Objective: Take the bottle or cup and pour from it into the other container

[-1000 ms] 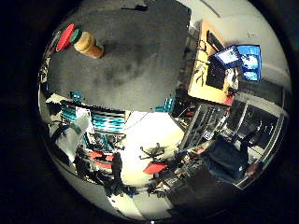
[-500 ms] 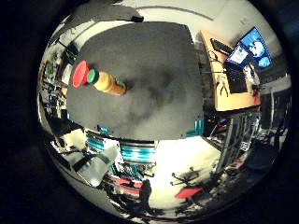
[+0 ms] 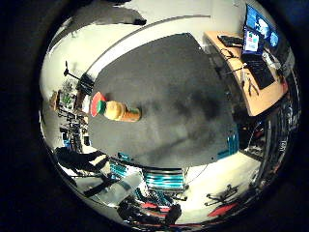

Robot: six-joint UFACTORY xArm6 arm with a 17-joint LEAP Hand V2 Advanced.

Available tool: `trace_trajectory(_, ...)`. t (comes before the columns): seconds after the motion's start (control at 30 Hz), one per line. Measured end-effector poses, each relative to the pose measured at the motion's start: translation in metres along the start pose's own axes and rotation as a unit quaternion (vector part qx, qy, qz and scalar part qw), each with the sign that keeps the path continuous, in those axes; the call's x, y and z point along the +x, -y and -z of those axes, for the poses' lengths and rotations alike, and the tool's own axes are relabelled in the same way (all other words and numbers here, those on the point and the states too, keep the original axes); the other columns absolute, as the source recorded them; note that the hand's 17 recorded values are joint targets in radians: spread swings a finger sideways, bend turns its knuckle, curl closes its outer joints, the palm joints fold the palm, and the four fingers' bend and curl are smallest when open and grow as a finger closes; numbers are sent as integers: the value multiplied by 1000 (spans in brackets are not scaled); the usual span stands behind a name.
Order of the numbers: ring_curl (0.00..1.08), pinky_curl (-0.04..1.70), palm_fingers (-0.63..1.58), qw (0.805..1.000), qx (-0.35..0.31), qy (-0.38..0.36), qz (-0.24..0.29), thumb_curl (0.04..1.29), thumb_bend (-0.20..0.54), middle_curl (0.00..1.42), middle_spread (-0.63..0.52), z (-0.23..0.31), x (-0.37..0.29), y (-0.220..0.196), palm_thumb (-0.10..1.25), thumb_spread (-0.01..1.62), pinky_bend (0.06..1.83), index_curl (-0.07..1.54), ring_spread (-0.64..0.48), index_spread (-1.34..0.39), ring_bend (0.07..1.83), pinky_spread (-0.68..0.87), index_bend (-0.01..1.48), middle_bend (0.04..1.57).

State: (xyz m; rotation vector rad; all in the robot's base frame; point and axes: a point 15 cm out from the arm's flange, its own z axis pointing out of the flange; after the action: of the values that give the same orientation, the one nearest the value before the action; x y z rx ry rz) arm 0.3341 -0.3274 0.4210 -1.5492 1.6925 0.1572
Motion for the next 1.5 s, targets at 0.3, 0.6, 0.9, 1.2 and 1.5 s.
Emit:
trace_trajectory(0.3, 215, -6, 163, 998, 10, 54, -15, 369, -24, 375, 13, -24, 34, -24, 606, 1060, 968, 287, 111, -255, 588, 442, 162, 355)
trace_trajectory(0.6, 215, -5, 138, 995, 5, 97, -20, 340, -31, 365, 24, -53, 60, -46, 544, 1044, 970, 286, 116, -254, 584, 437, 160, 326)
trace_trajectory(0.9, 214, -5, 131, 991, 7, 133, -15, 323, -26, 360, 35, -83, 82, -64, 526, 1027, 949, 290, 129, -246, 561, 431, 161, 306)
trace_trajectory(1.2, 215, -4, 134, 989, 14, 141, -38, 316, -27, 360, 28, -113, 109, -75, 515, 1005, 944, 286, 116, -241, 561, 431, 160, 293)
trace_trajectory(1.5, 216, -5, 133, 986, -8, 161, -42, 318, -27, 362, 27, -156, 104, -79, 509, 996, 935, 286, 115, -241, 557, 428, 161, 292)
